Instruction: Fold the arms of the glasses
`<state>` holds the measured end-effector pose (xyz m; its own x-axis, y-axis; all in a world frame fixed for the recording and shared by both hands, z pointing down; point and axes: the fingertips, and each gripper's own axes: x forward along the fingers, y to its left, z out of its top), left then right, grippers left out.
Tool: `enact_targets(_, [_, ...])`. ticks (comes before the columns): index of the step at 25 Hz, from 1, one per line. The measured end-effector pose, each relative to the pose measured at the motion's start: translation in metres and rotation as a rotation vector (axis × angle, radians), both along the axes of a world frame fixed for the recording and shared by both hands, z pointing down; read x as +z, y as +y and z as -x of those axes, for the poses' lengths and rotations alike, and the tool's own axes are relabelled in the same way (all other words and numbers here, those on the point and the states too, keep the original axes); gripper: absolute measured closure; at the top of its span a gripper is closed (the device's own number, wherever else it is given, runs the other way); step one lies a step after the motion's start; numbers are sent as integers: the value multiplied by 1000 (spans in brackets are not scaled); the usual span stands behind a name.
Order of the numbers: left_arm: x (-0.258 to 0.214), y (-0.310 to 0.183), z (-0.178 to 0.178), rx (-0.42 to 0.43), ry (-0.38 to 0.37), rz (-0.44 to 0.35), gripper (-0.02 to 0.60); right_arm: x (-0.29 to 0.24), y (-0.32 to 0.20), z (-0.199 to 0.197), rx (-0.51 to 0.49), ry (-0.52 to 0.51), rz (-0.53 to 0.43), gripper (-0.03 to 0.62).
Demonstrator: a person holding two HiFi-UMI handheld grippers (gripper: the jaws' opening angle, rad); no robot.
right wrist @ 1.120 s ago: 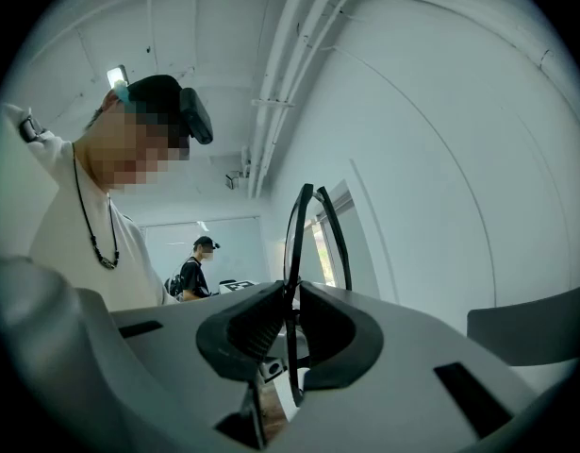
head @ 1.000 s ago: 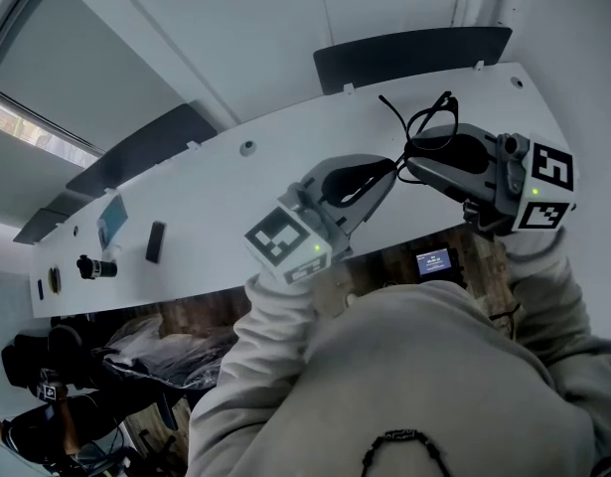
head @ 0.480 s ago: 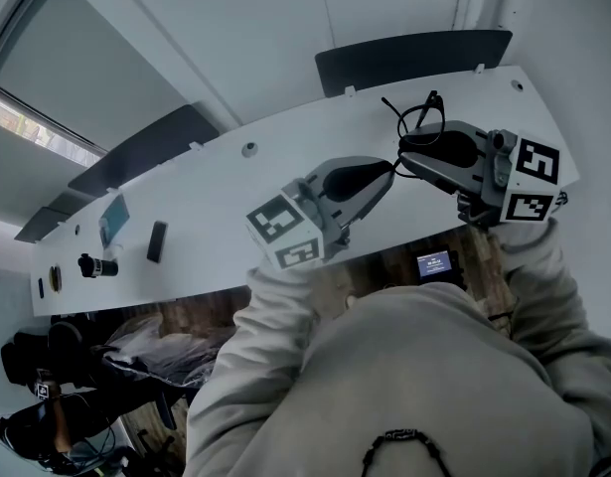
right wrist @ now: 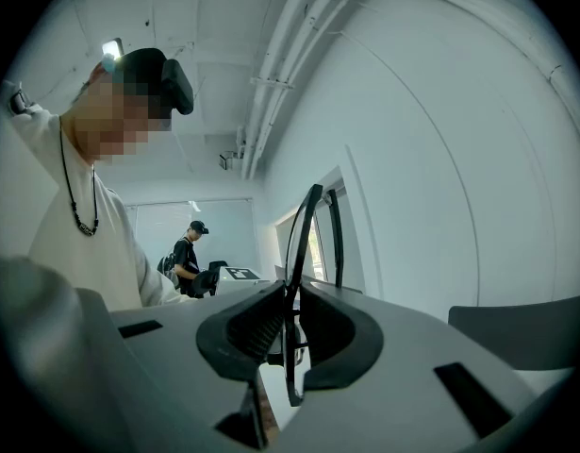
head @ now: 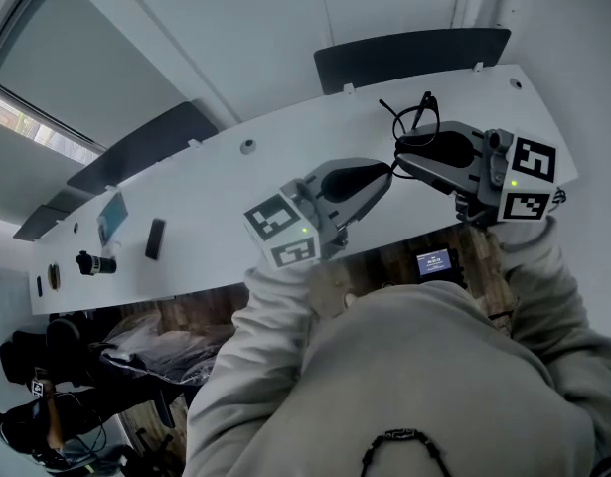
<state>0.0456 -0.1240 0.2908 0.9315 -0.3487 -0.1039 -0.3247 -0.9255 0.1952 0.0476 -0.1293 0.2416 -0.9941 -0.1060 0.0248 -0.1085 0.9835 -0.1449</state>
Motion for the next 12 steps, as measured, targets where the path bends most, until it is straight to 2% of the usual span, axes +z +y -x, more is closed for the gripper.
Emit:
enact_targets(3, [4,1,-4,5,-26,3,558,5,1,-2,10,29,-5,531])
enact_targets(6, [2,-1,1,1,-8,16,557,7,0,-5,21,31,3,531])
enact_targets(9, [4,-9,17,-62,4,36,514,7,3,-8,26,29,-4,531])
enact_targets(12, [8,-28,34,-162,2,76,508,5,8,-8,1,20,-30,531])
